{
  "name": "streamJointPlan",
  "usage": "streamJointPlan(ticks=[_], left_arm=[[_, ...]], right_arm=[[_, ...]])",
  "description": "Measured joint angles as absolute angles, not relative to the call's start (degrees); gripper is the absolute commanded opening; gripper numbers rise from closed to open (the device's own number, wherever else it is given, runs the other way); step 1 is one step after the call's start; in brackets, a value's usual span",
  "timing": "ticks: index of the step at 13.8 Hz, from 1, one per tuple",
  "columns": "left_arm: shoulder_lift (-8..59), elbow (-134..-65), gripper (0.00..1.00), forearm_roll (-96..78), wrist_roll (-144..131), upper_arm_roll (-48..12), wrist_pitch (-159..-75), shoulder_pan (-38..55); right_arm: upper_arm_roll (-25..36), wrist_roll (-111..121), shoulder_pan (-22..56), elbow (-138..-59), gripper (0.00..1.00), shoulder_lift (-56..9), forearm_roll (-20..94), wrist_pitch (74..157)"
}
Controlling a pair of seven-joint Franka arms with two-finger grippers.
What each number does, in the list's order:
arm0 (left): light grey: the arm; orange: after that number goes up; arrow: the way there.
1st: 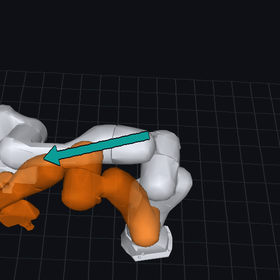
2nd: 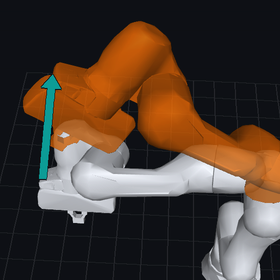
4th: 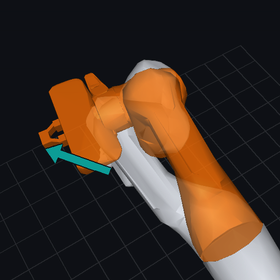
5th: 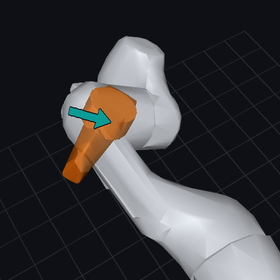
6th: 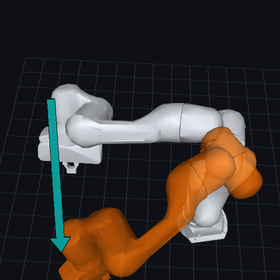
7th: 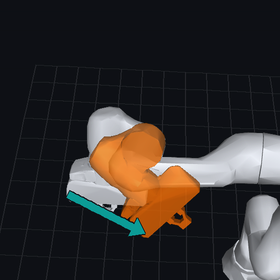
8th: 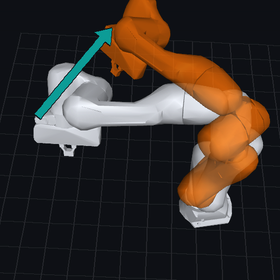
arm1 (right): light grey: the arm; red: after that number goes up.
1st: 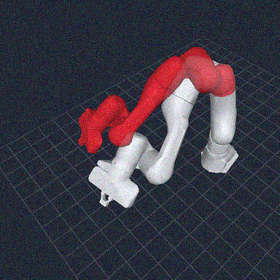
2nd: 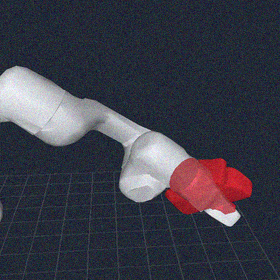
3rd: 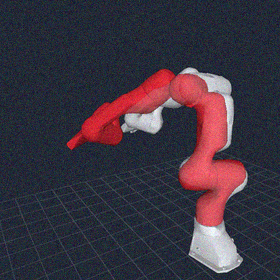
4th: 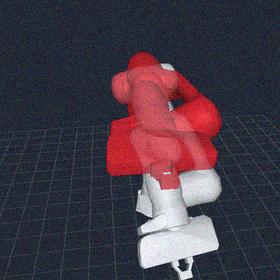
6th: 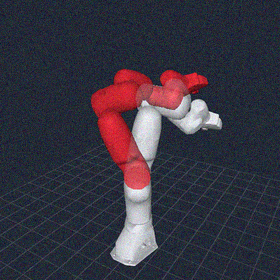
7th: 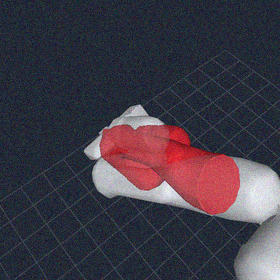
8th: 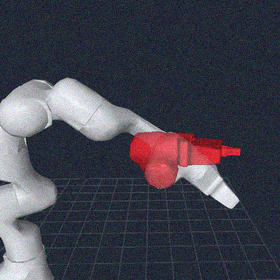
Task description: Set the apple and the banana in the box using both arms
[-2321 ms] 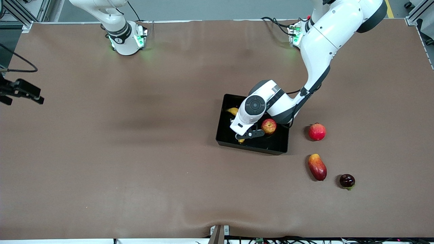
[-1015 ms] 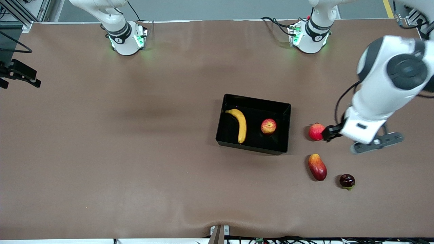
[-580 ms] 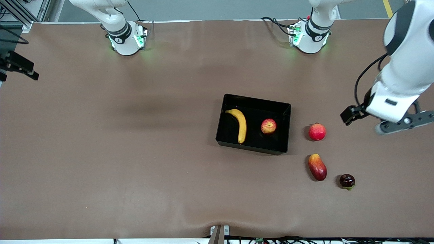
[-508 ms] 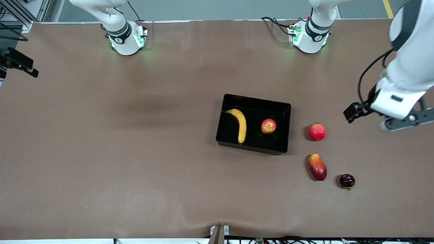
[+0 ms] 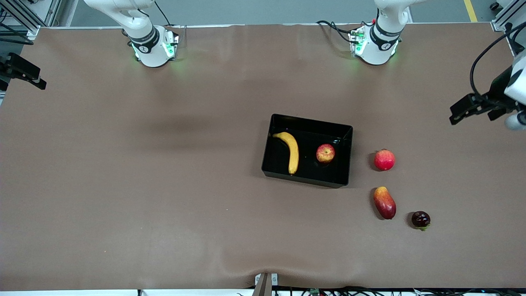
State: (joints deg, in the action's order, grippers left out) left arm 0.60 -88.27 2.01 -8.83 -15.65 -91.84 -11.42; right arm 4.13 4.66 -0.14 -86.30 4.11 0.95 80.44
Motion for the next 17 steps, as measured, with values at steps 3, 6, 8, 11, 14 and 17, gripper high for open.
streamJointPlan(ticks=[3, 6, 8, 11, 14, 17], left_arm=[[-3.8, -93.4, 1.0, 1.7, -8.6, -12.2, -91.8, -7.0], [-8.0, -97.4, 1.0, 1.7, -8.6, -9.5, -91.4, -4.1], [-9.5, -98.3, 1.0, 1.0, -8.5, -9.0, -90.0, -4.0], [-9.8, -98.4, 1.0, -2.1, -5.8, -8.1, -89.6, -4.3], [-9.8, -98.3, 1.0, -2.5, -4.8, -7.8, -88.7, -4.5], [-9.8, -98.1, 1.0, -2.5, -4.8, -8.4, -88.5, -4.4]], right_arm=[[4.1, 4.7, -0.1, -86.3, 1.0, 4.1, 0.9, 80.5], [4.1, 4.7, -0.1, -86.5, 1.0, 4.1, 0.9, 80.5], [4.1, 4.7, -0.1, -86.6, 1.0, 4.1, 0.9, 80.5], [4.1, 4.7, -0.1, -86.6, 1.0, 4.1, 0.9, 80.5], [4.1, 4.7, -0.1, -86.7, 1.0, 4.1, 0.9, 80.5], [4.1, 4.7, -0.1, -86.7, 1.0, 4.1, 0.9, 80.4]])
